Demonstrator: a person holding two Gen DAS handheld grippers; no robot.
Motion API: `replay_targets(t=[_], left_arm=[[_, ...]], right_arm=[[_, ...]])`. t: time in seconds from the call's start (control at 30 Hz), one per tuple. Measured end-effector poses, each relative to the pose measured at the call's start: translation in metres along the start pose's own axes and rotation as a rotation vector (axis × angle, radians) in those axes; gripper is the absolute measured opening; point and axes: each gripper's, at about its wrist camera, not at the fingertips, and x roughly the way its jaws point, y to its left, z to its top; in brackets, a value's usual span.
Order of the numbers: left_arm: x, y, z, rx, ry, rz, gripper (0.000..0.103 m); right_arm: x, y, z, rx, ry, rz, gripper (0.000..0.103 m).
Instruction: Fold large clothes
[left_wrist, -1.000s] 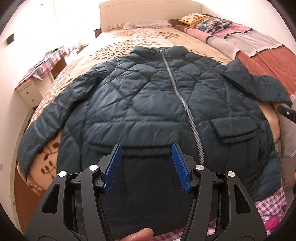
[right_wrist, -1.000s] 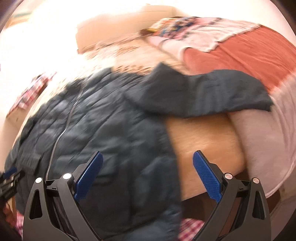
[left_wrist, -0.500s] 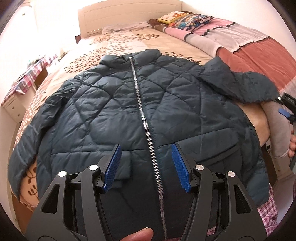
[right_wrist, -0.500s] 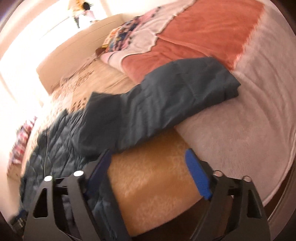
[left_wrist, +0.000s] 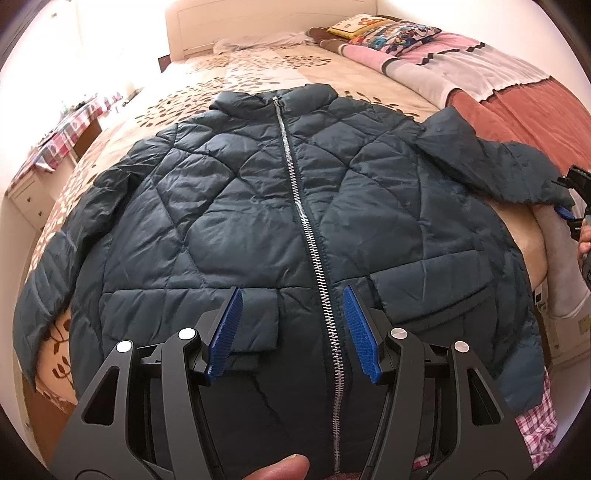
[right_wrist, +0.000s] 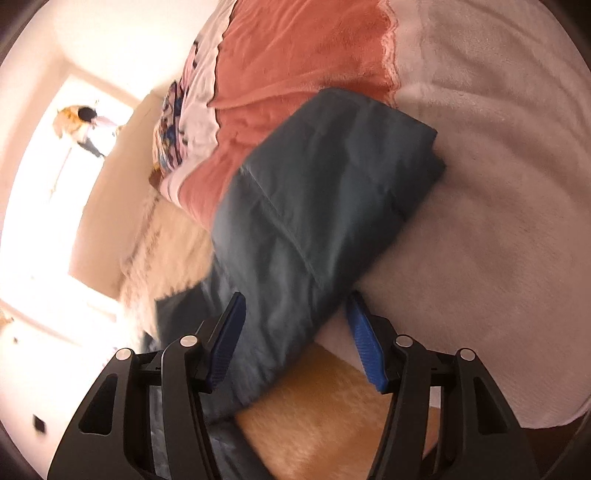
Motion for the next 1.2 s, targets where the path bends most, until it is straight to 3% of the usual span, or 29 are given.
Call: replay_targets(t=[0.1, 0.27, 0.33, 0.43, 0.6, 0.8, 0.97, 1.07, 1.2], left_arm=[[-0.002, 0.003, -0.001, -0.007, -0.005, -0.008, 0.057], [-0.005, 0.01, -0.003, -0.021, -0.014, -0.012, 0.057], [-0.008, 0.017, -0.004, -0.038, -0.025, -0.012, 0.057], [-0.011, 0.03, -0.005, -0.066, -0.043, -0.004, 0.057], [-0.014, 0.053, -0.009, -0.118, -0.063, 0.001, 0.057], [-0.02, 0.083, -0.021, -0.181, -0.093, 0.006, 0.057], [-0.023, 0.114, -0.035, -0.252, -0.098, 0.018, 0.057], [-0.024, 0.131, -0.043, -0.293, -0.099, 0.026, 0.057], [-0.025, 0.154, -0.05, -0.343, -0.101, 0.038, 0.057]], right_arm=[[0.002, 0.007, 0.003, 0.008, -0.003, 0.025, 0.05], [0.011, -0.002, 0.01, 0.051, -0.001, -0.007, 0.011], [0.004, 0.009, 0.008, 0.025, -0.023, -0.001, 0.008], [-0.014, 0.054, -0.004, -0.161, -0.075, 0.006, 0.007], [-0.048, 0.157, -0.044, -0.477, -0.137, 0.149, 0.007], [-0.06, 0.293, -0.149, -0.88, -0.077, 0.372, 0.007], [-0.029, 0.353, -0.248, -1.055, 0.07, 0.459, 0.007], [0.003, 0.368, -0.309, -1.133, 0.153, 0.43, 0.007], [0.065, 0.365, -0.376, -1.221, 0.359, 0.269, 0.008]])
